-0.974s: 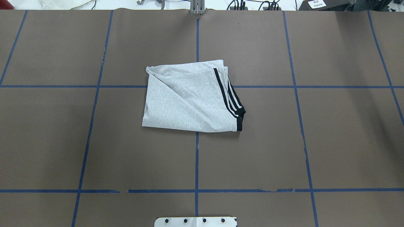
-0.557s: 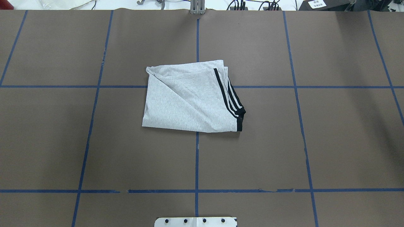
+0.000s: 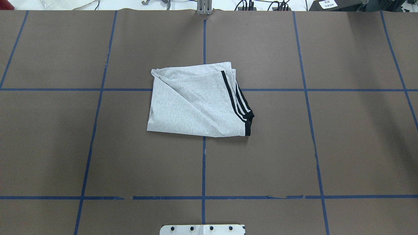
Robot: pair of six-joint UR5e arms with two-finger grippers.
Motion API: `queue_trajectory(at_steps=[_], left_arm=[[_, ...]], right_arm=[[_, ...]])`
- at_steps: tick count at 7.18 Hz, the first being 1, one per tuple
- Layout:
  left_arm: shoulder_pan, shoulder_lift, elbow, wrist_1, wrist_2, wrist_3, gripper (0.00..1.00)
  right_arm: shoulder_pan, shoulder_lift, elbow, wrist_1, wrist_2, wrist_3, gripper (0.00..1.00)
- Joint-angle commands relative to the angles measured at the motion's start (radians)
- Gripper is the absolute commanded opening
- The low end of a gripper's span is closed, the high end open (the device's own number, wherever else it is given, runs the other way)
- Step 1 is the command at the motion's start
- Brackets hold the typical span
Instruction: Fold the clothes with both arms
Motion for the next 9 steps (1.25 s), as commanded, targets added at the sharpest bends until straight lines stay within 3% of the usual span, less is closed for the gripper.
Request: queue_trajectory(at_steps=[1, 3, 4, 9], left_arm=[[-0.076, 0.003, 0.028, 0.028, -0.084, 0.002, 0.99], [-0.082, 0.065, 0.007, 0.024, -0.084, -0.015, 1.0], [-0.081, 0.091, -0.049, -0.021, -0.079, -0.099, 1.0], [-0.072, 0.092, -0.039, -0.029, -0.069, -0.156, 1.0]], right_arm=[[0.002, -0.049, 0.02, -0.003, 0.02, 0.003, 1.0], [0.005, -0.055, 0.033, -0.005, 0.018, 0.003, 1.0], [0.005, -0.073, 0.04, -0.008, 0.01, 0.006, 1.0], [0.003, -0.115, 0.095, 0.003, 0.01, 0.007, 1.0]])
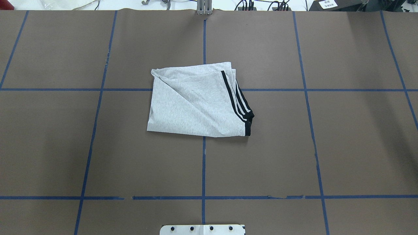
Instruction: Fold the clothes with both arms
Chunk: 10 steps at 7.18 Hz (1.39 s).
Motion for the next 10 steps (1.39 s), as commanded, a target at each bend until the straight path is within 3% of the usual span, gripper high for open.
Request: queue_trajectory(at_steps=[1, 8, 10], left_arm=[[0.0, -0.007, 0.004, 0.0, 0.001, -0.005, 1.0], [-0.003, 0.014, -0.003, -0.001, 0.005, 0.004, 1.0], [-0.008, 0.014, -0.003, -0.001, 0.065, 0.013, 1.0]], right_arm=[[-0.003, 0.0, 0.006, 0.003, -0.002, 0.003, 1.0], [-0.005, -0.009, 0.02, -0.008, 0.031, 0.003, 1.0], [-0.003, -0.058, 0.026, 0.001, 0.084, 0.003, 1.0]])
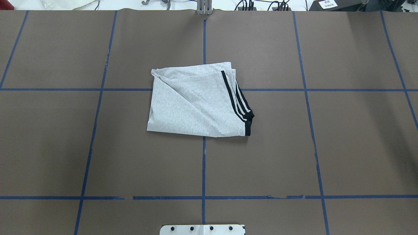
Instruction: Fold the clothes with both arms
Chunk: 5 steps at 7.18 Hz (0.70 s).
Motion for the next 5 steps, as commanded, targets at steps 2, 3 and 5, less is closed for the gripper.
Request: queue_trajectory(at_steps=[2, 3, 5], left_arm=[[-0.006, 0.009, 0.002, 0.0, 0.032, -0.005, 1.0], [-0.008, 0.047, -0.005, -0.003, 0.029, -0.005, 1.0], [-0.008, 0.029, 0.004, 0.0, 0.029, -0.014, 1.0]], right_arm=[[-0.001, -0.024, 0.002, 0.002, 0.02, -0.003, 1.0], [-0.001, -0.022, 0.001, 0.002, 0.019, -0.001, 1.0], [0.001, -0.022, -0.001, 0.004, 0.017, -0.001, 1.0]])
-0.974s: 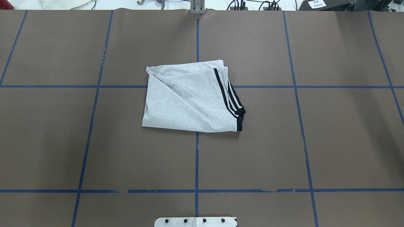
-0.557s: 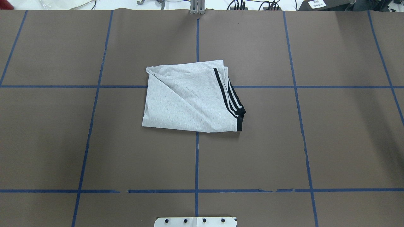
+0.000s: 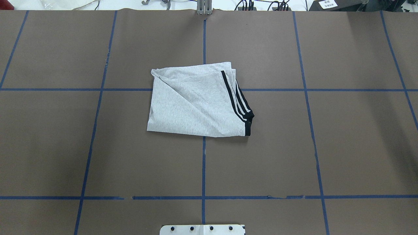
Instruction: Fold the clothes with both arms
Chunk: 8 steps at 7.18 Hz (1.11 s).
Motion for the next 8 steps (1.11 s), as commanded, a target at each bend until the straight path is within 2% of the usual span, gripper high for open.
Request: queue_trajectory(at_steps=[1, 8], left_arm=[[0.0, -0.018, 0.008, 0.004, -0.003, -0.013, 1.0], [-0.002, -0.004, -0.018, 0.005, -0.005, -0.007, 1.0]], right_arm=[[0.002, 0.003, -0.001, 0.002, -0.002, 0.002, 1.0], [0.004, 0.009, 0.0, 0.002, -0.042, 0.021, 1.0]])
